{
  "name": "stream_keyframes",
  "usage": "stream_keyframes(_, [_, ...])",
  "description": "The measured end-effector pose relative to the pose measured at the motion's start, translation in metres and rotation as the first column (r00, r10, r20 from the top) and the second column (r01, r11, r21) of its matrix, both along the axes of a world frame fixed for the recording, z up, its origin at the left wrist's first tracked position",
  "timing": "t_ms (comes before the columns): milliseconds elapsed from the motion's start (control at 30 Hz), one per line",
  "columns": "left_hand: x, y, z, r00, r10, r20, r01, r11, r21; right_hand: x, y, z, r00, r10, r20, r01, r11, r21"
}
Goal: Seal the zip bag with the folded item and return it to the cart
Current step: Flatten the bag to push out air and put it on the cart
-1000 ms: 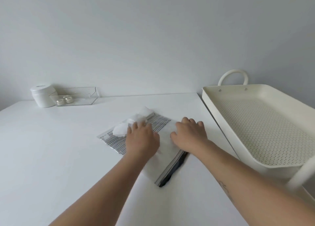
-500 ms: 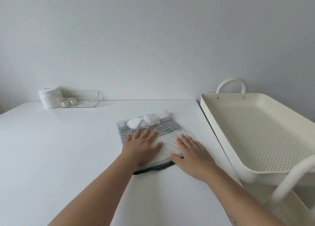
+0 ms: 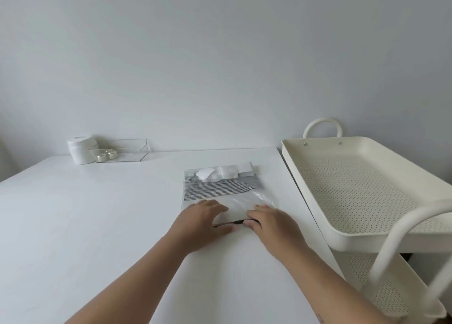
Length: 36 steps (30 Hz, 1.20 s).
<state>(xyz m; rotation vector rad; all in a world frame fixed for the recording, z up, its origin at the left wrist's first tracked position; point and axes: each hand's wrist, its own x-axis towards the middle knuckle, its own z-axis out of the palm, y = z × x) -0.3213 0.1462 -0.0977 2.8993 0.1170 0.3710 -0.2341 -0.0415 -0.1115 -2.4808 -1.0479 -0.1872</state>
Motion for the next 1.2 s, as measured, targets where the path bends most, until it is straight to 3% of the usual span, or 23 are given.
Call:
stream_keyframes(100, [-0.008, -0.004, 0.004, 0.998, -0.05, 0.027, 0.042, 0.974, 0.225, -0.009, 0.007, 0.007, 0.994, 0.034, 0.109, -0.021, 0.993, -0.115])
stream_keyframes(200, [-0.01, -0.006, 0.014, 0.999, -0.031, 0.042, 0.019, 0.964, 0.266, -0.011, 0.012, 0.015, 0.992, 0.051, 0.112, -0.033, 0.988, -0.15])
stream_keyframes(500, [0.005, 0.011, 0.137, 0.995, 0.085, 0.057, -0.087, 0.995, 0.039, 0.017, 0.028, 0.132, 0.994, 0.061, 0.089, -0.064, 0.997, 0.039])
stream_keyframes(733, [0.019, 0.015, 0.255, 0.994, 0.051, -0.092, -0.062, 0.99, -0.125, 0.024, 0.032, 0.252, 0.993, 0.117, 0.015, -0.116, 0.993, -0.03])
stream_keyframes(967, [0.02, -0.007, 0.316, 0.977, -0.012, -0.213, -0.042, 0.969, -0.245, 0.023, 0.007, 0.312, 0.99, 0.129, -0.053, -0.134, 0.985, -0.113])
stream_keyframes(1200, [0.051, -0.051, 0.333, 0.994, -0.108, -0.026, 0.1, 0.973, -0.209, 0.044, -0.046, 0.336, 0.999, 0.036, -0.003, -0.036, 0.999, -0.03])
